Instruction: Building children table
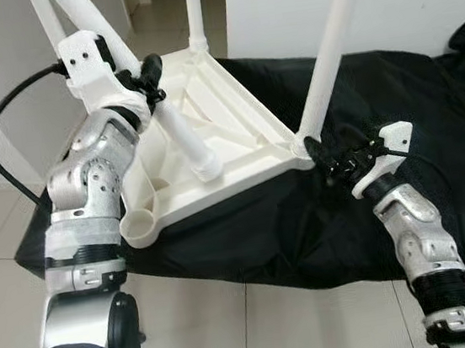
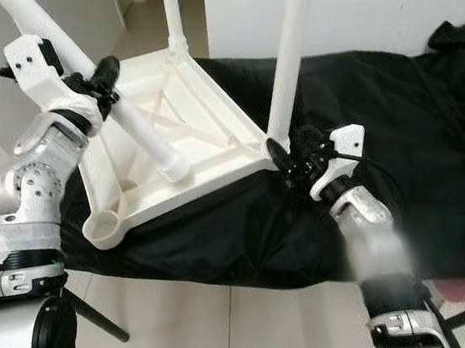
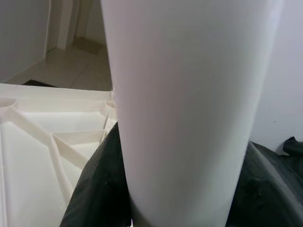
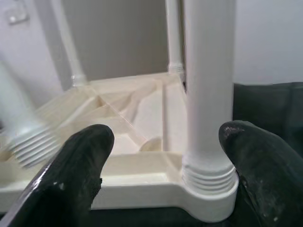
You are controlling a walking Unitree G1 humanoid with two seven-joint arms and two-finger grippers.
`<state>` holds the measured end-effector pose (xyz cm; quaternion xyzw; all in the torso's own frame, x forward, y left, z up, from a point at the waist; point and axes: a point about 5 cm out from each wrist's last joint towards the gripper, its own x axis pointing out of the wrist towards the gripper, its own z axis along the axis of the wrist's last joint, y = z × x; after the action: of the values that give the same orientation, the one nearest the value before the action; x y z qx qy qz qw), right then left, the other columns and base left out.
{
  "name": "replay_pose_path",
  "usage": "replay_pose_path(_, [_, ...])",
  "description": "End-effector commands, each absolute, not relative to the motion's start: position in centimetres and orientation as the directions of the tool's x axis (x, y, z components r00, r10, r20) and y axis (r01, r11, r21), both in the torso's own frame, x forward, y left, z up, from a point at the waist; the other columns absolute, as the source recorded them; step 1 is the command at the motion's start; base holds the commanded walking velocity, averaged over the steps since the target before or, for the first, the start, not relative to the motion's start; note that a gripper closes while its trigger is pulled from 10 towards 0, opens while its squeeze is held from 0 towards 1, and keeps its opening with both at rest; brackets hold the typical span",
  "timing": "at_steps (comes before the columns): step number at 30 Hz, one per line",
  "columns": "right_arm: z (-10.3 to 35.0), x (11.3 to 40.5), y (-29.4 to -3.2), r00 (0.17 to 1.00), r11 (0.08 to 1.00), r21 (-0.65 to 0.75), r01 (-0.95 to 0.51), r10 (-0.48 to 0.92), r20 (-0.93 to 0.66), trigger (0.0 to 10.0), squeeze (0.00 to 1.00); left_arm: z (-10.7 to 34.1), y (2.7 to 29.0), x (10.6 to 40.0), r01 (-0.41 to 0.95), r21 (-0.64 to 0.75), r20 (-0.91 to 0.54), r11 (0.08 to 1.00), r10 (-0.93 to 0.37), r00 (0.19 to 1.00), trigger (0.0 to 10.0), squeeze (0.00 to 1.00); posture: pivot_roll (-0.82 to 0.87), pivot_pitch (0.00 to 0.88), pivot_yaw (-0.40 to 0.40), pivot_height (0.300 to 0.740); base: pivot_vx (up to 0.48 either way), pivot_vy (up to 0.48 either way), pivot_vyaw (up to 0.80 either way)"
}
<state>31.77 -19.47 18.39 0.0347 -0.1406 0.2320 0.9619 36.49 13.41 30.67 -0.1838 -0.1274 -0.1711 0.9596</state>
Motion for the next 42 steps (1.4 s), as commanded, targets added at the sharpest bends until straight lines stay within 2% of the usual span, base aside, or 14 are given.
replay_pose_path(1, [18.4, 31.0, -18.4, 0.806, 0.839, -0.036, -0.542, 0.532, 0.259, 10.0, 0.00, 31.6, 11.4, 35.9, 0.524, -0.218, 0.358, 0.823, -0.432, 0.828, 10.0, 0.00, 0.03, 0.056, 0.077, 0.740, 0.000, 0.000, 0.00])
replay_pose_path(6, [18.7, 30.9, -17.5, 0.792, 0.825, -0.056, -0.562, 0.556, 0.252, 10.0, 0.00, 31.5, 10.5, 35.7, 0.548, -0.170, 0.353, 0.819, -0.469, 0.810, 10.0, 0.00, 0.02, 0.046, 0.082, 0.740, 0.000, 0.000, 0.00])
replay_pose_path(9, [19.3, 31.4, -15.3, 0.770, 0.802, -0.080, -0.592, 0.592, 0.238, 10.0, 0.00, 31.9, 9.3, 35.4, 0.592, -0.138, 0.360, 0.794, -0.517, 0.777, 10.0, 0.00, 0.01, 0.033, 0.086, 0.740, 0.000, 0.000, 0.00])
replay_pose_path(16, [19.5, 32.9, -13.4, 0.791, 0.814, -0.111, -0.571, 0.581, 0.190, 10.0, 0.00, 32.1, 8.4, 35.5, 0.614, -0.127, 0.348, 0.779, -0.544, 0.763, 10.0, 0.00, 0.00, 0.023, 0.086, 0.740, 0.000, 0.000, 0.00])
replay_pose_path(17, [19.7, 33.4, -11.9, 0.775, 0.794, -0.122, -0.596, 0.608, 0.169, 10.0, 0.00, 32.3, 7.9, 35.5, 0.624, -0.112, 0.344, 0.773, -0.559, 0.754, 10.0, 0.00, 0.01, 0.013, 0.076, 0.740, 0.000, 0.000, 0.00])
replay_pose_path(19, [19.7, 33.4, -11.9, 0.775, 0.794, -0.122, -0.596, 0.608, 0.169, 10.0, 0.00, 32.3, 7.9, 35.5, 0.624, -0.112, 0.344, 0.773, -0.559, 0.754, 10.0, 0.00, 0.01, 0.013, 0.076, 0.740, 0.000, 0.000, 0.00])
replay_pose_path(24, [20.3, 34.4, -8.7, 0.713, 0.719, -0.195, -0.668, 0.692, 0.112, 10.0, 0.00, 32.9, 6.4, 35.1, 0.644, -0.062, 0.344, 0.763, -0.589, 0.731, 10.0, 0.00, 0.02, 0.003, 0.050, 0.740, 0.000, 0.000, 0.00])
replay_pose_path(33, [20.6, 35.0, -7.2, 0.686, 0.681, -0.237, -0.693, 0.724, 0.075, 10.0, 0.00, 33.0, 5.1, 34.4, 0.668, -0.042, 0.350, 0.743, -0.616, 0.706, 10.0, 0.00, 0.03, 0.000, 0.033, 0.740, 0.000, 0.000, 0.00])
replay_pose_path(42, [20.9, 36.3, -6.2, 0.701, 0.675, -0.307, -0.671, 0.713, 0.033, 10.0, 0.00, 33.1, 4.0, 33.7, 0.693, -0.031, 0.355, 0.720, -0.641, 0.681, 10.0, 0.00, 0.03, 0.001, 0.034, 0.740, 0.000, 0.000, 0.00])
